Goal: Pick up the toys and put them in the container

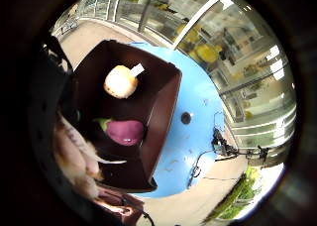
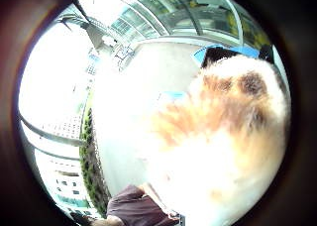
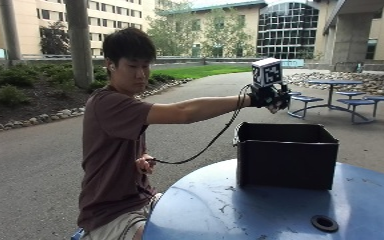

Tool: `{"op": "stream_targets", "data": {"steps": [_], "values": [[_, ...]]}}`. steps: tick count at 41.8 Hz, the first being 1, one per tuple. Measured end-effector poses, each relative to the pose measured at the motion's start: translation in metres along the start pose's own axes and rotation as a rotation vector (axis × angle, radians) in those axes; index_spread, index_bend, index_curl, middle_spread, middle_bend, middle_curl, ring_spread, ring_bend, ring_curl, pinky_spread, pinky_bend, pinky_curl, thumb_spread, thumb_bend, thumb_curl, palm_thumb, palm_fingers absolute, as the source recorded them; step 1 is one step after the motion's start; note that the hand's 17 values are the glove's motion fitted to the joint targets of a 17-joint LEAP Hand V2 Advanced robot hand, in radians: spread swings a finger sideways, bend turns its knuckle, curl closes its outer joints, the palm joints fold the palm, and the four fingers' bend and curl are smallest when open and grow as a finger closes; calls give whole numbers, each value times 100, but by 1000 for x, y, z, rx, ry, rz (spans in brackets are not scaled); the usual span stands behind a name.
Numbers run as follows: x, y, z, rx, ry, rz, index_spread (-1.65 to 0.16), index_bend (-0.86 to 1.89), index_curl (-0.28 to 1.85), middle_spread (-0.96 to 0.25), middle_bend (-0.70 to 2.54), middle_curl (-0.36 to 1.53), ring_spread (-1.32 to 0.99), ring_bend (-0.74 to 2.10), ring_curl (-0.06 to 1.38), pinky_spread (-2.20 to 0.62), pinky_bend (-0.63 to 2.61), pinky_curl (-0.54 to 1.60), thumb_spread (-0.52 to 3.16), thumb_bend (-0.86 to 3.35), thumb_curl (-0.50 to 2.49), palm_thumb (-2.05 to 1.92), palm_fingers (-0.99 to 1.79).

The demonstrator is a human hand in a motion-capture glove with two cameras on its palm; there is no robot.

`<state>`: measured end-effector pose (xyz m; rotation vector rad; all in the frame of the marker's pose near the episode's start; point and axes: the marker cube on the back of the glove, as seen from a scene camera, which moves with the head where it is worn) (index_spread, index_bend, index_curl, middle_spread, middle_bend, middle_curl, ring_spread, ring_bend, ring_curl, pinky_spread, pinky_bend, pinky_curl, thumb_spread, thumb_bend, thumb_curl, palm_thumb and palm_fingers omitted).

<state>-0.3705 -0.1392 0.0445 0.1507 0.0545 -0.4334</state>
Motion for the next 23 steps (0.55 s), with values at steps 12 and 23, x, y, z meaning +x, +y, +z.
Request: {"op": "stream_targets", "data": {"steps": [12,23], "values": [[28,12,13,-133,43,48,-19,21,80,-10,50,64,-17,79,62,-15,122,67,98,-9,78,14,-74],[38,19,20,-131,38,47,-16,3,49,2,13,45,-4,42,43,-1,102,55,117,-3,60,0,-40]]}}
